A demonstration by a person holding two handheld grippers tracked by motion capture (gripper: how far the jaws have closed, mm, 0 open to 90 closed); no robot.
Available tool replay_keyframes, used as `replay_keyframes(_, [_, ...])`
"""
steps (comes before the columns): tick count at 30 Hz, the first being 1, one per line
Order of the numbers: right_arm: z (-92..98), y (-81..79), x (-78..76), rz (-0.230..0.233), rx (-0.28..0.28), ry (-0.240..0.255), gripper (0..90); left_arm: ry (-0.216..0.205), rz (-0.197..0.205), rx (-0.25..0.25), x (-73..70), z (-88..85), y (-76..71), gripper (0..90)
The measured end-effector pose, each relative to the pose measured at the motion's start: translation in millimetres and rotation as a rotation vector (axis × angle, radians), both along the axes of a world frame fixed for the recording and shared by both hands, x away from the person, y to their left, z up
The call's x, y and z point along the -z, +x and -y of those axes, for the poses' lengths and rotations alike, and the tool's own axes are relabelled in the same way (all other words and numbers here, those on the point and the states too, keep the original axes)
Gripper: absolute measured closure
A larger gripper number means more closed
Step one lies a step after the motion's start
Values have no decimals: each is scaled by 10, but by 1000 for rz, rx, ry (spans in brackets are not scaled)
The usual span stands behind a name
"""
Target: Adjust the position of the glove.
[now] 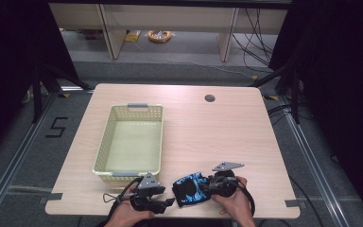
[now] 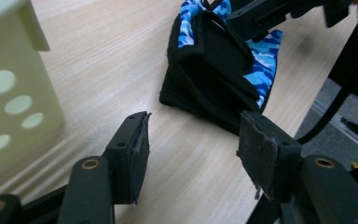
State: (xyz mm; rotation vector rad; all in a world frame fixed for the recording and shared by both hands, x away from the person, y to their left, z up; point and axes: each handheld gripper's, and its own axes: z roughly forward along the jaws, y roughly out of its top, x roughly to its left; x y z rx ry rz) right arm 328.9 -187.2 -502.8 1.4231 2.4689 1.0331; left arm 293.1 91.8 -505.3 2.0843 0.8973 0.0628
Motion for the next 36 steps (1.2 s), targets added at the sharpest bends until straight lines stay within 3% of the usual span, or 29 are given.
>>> replay_keyframes(4, [-9,-24,13,39,-23,2,493,-18,-22,-4,13,29,-27,431])
replay_keyframes(5, [-4,-36,-3,35,-42,-24,518,-16,-27,-2,19,35,-28,433])
replay_keyframes(7, [-19,-48,9,37,-42,-5,544,-19,-42,-5,32,61,-39,438])
replay_keyframes(8, [-10,-55,-6,34,-59,-27,558,-18,-40,1,35,69,-37,443])
replay_keyframes(12, [0,-71,-9,3,-60,-10,619,-26,-65,9,59,120,-35,463])
replay_keyframes(15, [7,-93,-2,11,-53,-4,668,-39,-97,21,84,133,-23,463])
replay_keyframes(16, [11,-85,31,53,-58,-1,697,-40,-96,24,85,138,-23,465])
replay_keyframes(19, [11,-108,0,4,-68,-7,742,-48,-99,24,87,149,-23,463])
replay_keyframes(20, [17,-102,9,21,-74,-6,749,-48,-105,27,87,149,-22,465])
replay_keyframes(22, [37,-97,8,2,-98,9,762,-57,-126,27,94,157,-6,470])
replay_keyframes(24, [43,-105,15,-6,-87,15,766,-85,-143,26,98,182,-3,478])
replay_keyframes(26, [34,-123,29,26,-77,23,767,-81,-156,15,93,191,8,483])
replay_keyframes(28, [50,-123,30,38,-89,15,767,-121,-174,20,114,204,25,491])
replay_keyframes(29, [57,-125,23,12,-94,20,767,-109,-176,16,107,203,26,501])
replay_keyframes(30, [58,-124,22,10,-97,22,767,-131,-188,30,122,201,44,505])
replay_keyframes(33, [51,-126,38,32,-83,31,766,-122,-184,20,120,214,53,519])
replay_keyframes(36, [52,-128,40,34,-81,33,765,-141,-191,22,123,221,57,514])
